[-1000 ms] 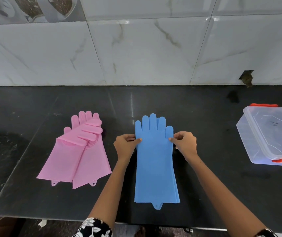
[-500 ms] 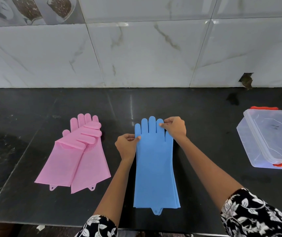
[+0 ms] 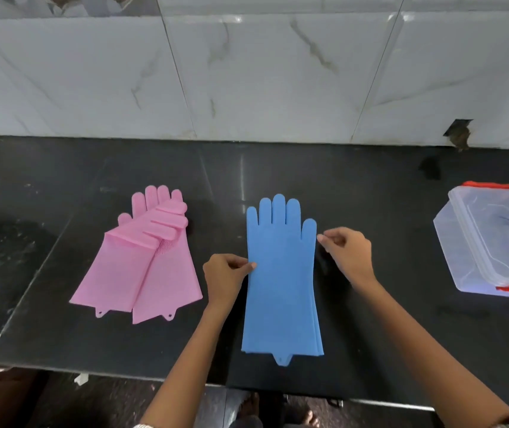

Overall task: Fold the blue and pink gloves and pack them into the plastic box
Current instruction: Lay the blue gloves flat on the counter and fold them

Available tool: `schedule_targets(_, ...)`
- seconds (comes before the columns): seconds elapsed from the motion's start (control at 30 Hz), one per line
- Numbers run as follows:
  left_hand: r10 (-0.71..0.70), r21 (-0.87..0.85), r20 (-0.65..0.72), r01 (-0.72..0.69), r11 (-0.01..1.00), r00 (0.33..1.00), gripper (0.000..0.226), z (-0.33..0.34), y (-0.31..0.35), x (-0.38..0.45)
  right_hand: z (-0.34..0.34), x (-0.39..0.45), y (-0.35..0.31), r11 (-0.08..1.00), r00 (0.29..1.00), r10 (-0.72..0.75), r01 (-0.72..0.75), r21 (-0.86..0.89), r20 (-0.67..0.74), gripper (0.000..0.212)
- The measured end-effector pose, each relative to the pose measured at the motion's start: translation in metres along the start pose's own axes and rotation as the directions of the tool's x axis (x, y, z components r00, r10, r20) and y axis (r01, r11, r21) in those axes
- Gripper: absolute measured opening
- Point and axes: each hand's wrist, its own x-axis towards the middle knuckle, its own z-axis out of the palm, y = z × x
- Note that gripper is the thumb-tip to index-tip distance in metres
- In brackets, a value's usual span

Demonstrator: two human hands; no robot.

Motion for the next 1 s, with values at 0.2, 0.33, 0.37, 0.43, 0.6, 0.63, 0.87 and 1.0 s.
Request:
schedule_targets(0.2,-0.02,-0.004,0.13,0.021,1.0,0.991,0.006,-0.022,-0.011,-0.05,-0.008,-0.095,0.027,0.996,0.977,0.009,0.01,-0.086,0.215,0.018)
schedule_targets(0.33,-0.063,0.057,0.151,0.055,0.997,0.987,0.009,-0.026,-0.018,-0.07,-0.006,-0.123,0.032,0.982,0.978,0.041,-0.002,-0.19,0.203,0.021)
schedule_targets(0.37,-0.071,0.069,0.149,0.061,0.996,0.986,0.009,-0.027,-0.02,-0.072,-0.006,-0.127,0.031,0.979,0.982,0.044,-0.005,-0.205,0.185,0.021)
schedule_targets(0.43,-0.074,0.078,0.146,0.063,0.995,0.987,0.009,-0.027,-0.021,-0.075,-0.004,-0.132,0.03,0.973,0.989,0.039,-0.005,-0.231,0.144,0.019)
schedule_targets(0.6,-0.081,0.049,0.156,0.074,0.996,0.985,0.003,-0.027,-0.02,-0.075,0.0,-0.138,0.023,0.947,0.995,0.005,0.028,-0.319,0.103,0.015)
schedule_targets(0.63,-0.085,0.043,0.158,0.079,0.996,0.984,0.004,-0.028,-0.02,-0.074,0.0,-0.139,0.022,0.941,0.994,0.007,0.031,-0.338,0.111,0.015)
schedule_targets(0.87,-0.128,0.045,0.18,0.122,0.992,0.975,0.011,-0.028,-0.018,-0.073,0.0,-0.135,0.018,0.972,0.976,0.114,-0.072,-0.222,0.184,0.011)
schedule_targets(1.0,-0.134,0.004,0.193,0.136,0.991,0.972,0.008,-0.029,-0.018,-0.074,-0.005,-0.136,0.018,0.987,0.973,0.143,-0.126,-0.103,0.181,0.011)
